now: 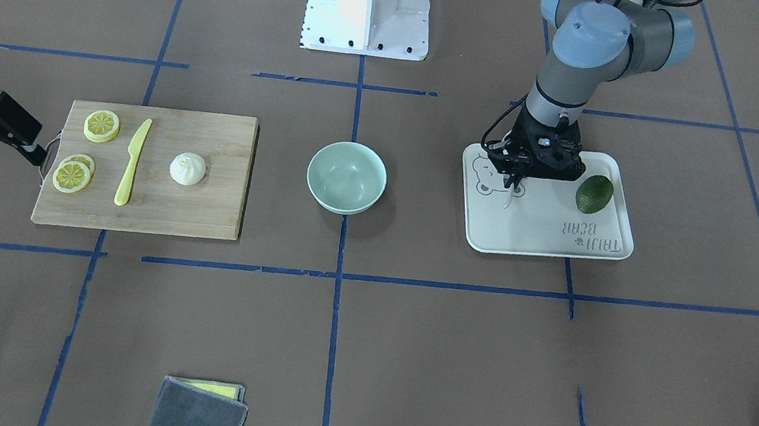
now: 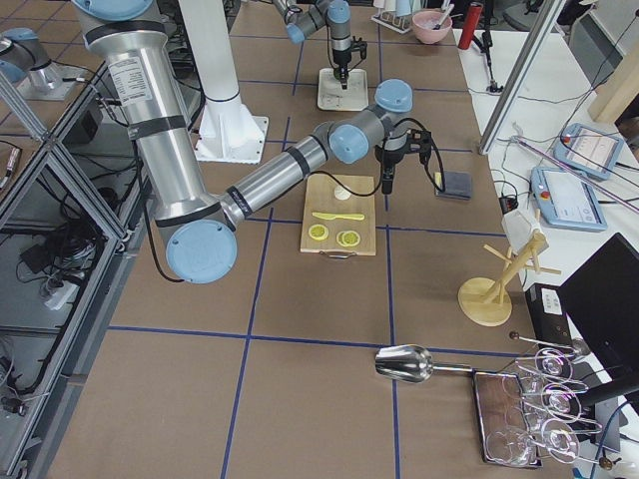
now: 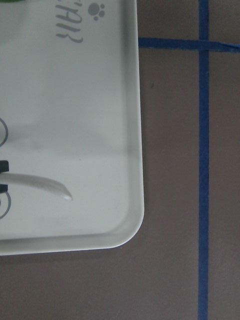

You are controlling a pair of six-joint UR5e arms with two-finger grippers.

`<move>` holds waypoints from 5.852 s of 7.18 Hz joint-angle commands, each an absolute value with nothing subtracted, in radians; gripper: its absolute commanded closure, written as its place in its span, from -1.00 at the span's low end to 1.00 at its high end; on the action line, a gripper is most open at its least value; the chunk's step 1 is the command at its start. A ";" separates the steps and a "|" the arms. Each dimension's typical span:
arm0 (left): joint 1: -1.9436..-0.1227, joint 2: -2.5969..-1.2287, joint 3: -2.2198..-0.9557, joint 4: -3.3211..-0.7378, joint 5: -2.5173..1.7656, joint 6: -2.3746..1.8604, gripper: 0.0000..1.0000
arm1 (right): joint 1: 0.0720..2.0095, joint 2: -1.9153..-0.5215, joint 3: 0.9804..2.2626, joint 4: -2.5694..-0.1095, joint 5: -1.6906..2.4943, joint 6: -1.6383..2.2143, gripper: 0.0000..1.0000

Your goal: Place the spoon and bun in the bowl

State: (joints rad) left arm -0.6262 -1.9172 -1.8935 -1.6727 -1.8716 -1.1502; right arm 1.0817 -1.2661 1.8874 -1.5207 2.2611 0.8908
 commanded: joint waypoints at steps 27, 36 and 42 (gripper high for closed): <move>-0.581 -2.312 -1.515 -2.040 -1.878 -1.689 -1.00 | 0.788 -1.183 1.802 -1.396 2.079 1.121 1.00; -0.911 -2.125 -1.812 -1.529 -1.882 -0.906 -1.00 | 0.510 -0.930 1.763 -1.401 1.889 1.353 1.00; -1.106 -2.008 -1.812 -1.529 -1.885 -0.554 -1.00 | 0.506 -0.864 1.680 -1.394 1.815 1.344 -0.91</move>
State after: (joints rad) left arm -1.0709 -2.0243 -1.8125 -1.5293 -1.8847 -0.6146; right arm 0.5021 -0.8644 1.6822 -1.3949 1.8184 1.3505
